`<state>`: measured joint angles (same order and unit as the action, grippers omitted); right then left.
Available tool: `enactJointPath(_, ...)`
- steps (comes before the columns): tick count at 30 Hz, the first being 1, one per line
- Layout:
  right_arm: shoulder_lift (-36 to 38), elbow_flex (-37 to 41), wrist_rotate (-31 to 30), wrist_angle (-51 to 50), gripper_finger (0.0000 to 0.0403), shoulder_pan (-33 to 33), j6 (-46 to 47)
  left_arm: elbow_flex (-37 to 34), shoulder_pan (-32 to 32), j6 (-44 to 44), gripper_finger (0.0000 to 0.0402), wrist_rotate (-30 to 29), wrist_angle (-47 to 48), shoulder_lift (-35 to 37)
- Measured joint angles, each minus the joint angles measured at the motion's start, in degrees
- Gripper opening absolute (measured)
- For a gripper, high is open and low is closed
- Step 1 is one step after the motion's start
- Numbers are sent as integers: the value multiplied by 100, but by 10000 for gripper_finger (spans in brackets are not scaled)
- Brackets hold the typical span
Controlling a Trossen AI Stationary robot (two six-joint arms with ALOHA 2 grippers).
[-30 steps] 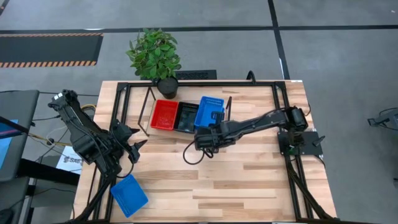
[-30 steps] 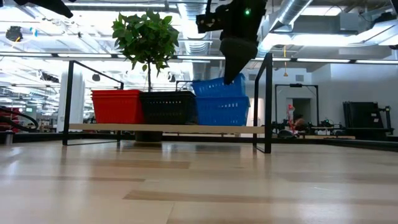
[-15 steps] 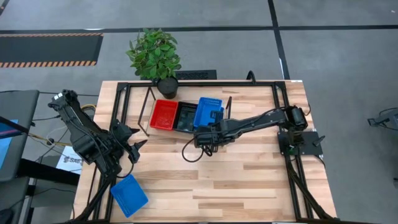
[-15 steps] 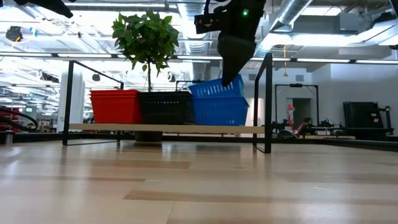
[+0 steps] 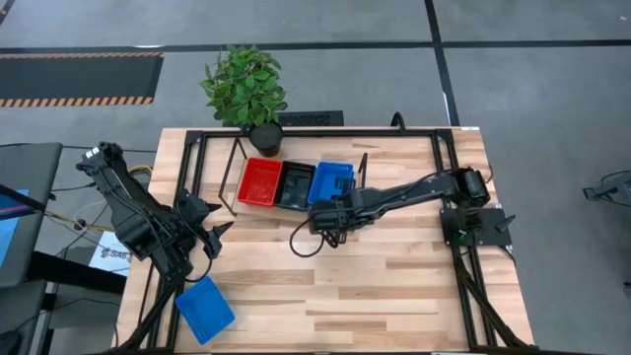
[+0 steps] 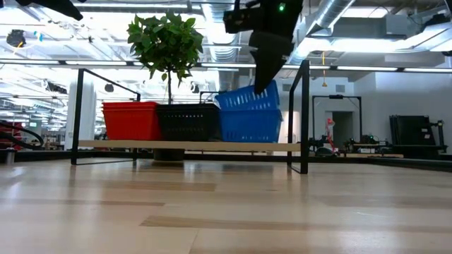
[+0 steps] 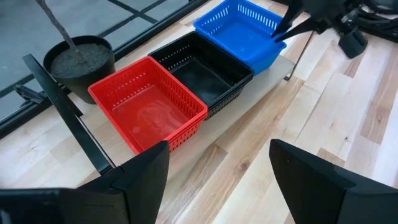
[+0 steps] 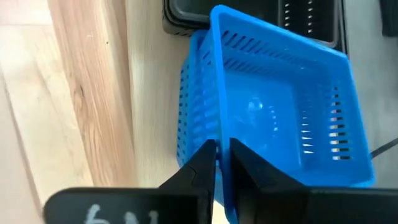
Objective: Stack baskets on shelf by color
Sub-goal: Stack the left blue basket on top of the other blue basket on the shelf, then stack the blue basket on top of the stacked blue basket on the shelf
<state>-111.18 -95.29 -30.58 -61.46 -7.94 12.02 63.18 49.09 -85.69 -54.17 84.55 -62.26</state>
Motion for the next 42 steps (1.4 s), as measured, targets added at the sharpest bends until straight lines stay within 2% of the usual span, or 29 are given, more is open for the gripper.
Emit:
enactJointPath(6,293,1,73,40,89,-45,3,0,-1,1,265,22,1,2)
enactJointPath(15,929,-6,86,222,149,-109,169,0,-1,62,265,374,-8,1)
enactJointPath(17,1081,-6,216,437,155,-216,167,0,7,242,265,791,-78,2)
enactJointPath(20,1313,-6,430,722,160,-471,179,-11,89,560,265,1759,-422,-22)
enactJointPath(25,1491,-8,460,859,157,-991,299,-381,488,627,265,3244,-1789,-300)
enactJointPath(28,1504,-8,458,861,154,-1266,313,-537,738,335,265,3585,-2410,-738)
enactJointPath(32,1429,-7,460,880,153,-1554,317,-542,996,-22,265,3887,-2578,-1530)
enactJointPath(39,1329,1,441,779,151,-1864,599,-493,1300,-298,265,5524,-2645,-2940)
enactJointPath(42,1329,-10,430,808,150,-1964,618,-479,1437,-308,265,5751,-2773,-3333)
